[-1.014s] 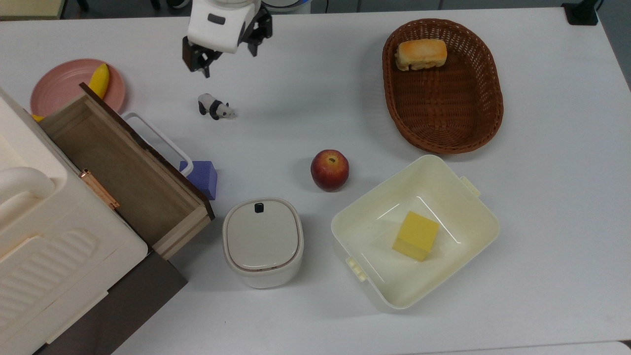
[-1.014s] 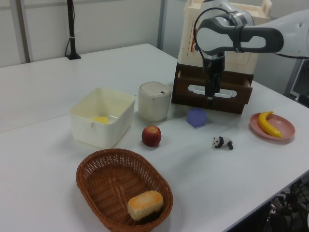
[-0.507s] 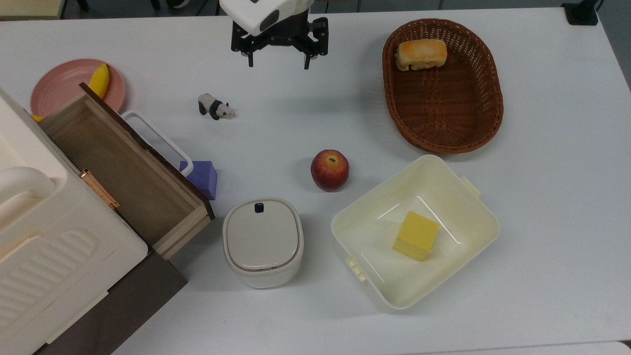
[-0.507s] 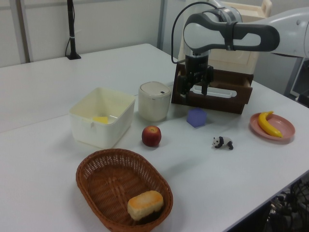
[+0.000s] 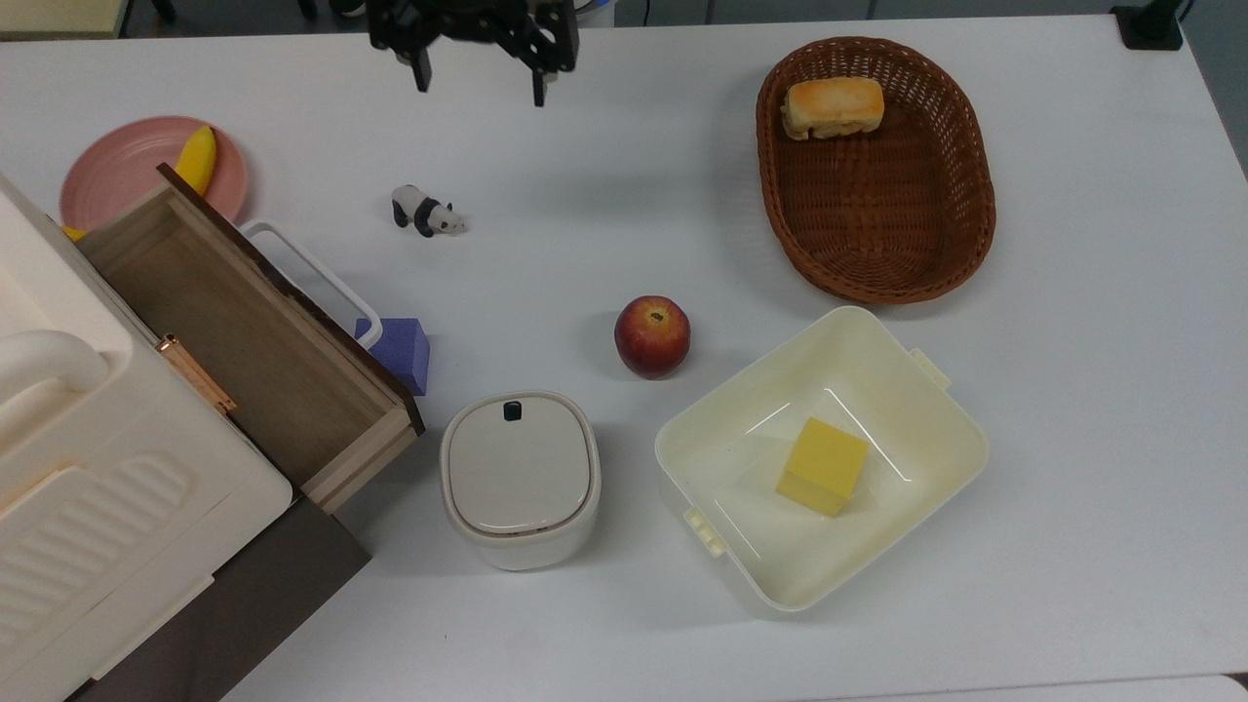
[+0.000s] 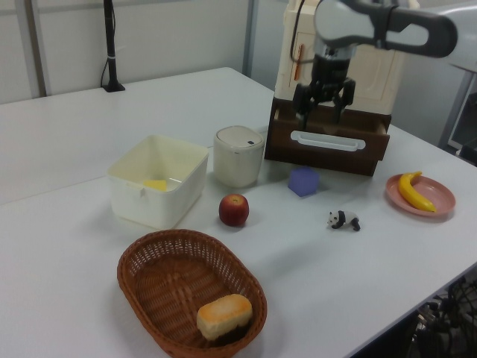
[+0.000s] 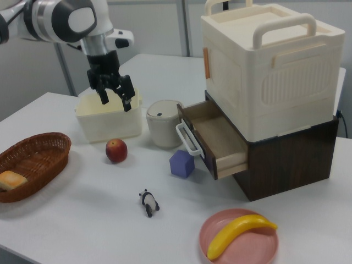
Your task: Slide the drawer open
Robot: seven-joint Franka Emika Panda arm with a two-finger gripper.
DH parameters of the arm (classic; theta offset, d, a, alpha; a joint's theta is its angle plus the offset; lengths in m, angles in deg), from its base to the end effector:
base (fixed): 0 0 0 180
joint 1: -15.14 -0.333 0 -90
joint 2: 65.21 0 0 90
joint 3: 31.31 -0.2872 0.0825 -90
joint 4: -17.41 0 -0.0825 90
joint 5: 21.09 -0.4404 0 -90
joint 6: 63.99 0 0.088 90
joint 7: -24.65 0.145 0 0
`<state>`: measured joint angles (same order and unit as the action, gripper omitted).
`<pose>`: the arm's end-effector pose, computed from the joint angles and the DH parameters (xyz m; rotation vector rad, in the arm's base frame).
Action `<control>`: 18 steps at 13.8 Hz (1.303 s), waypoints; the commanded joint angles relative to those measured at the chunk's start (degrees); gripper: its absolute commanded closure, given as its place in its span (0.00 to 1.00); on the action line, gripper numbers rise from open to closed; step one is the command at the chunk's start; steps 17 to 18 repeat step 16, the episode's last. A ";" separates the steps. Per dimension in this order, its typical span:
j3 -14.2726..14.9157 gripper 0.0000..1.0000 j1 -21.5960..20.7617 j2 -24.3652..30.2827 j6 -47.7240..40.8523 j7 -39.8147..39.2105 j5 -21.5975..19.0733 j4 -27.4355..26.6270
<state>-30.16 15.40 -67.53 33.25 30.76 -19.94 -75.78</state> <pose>0.6324 -0.0181 0.5142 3.1152 -0.2012 0.0484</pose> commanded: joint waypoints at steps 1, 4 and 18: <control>2.19 0.00 -1.67 2.05 -2.75 -2.84 -1.59 -0.23; 2.54 0.00 -1.40 2.76 -3.29 -5.14 -1.67 -0.15; 2.19 0.00 -1.40 3.20 -3.20 -5.23 -1.59 -0.32</control>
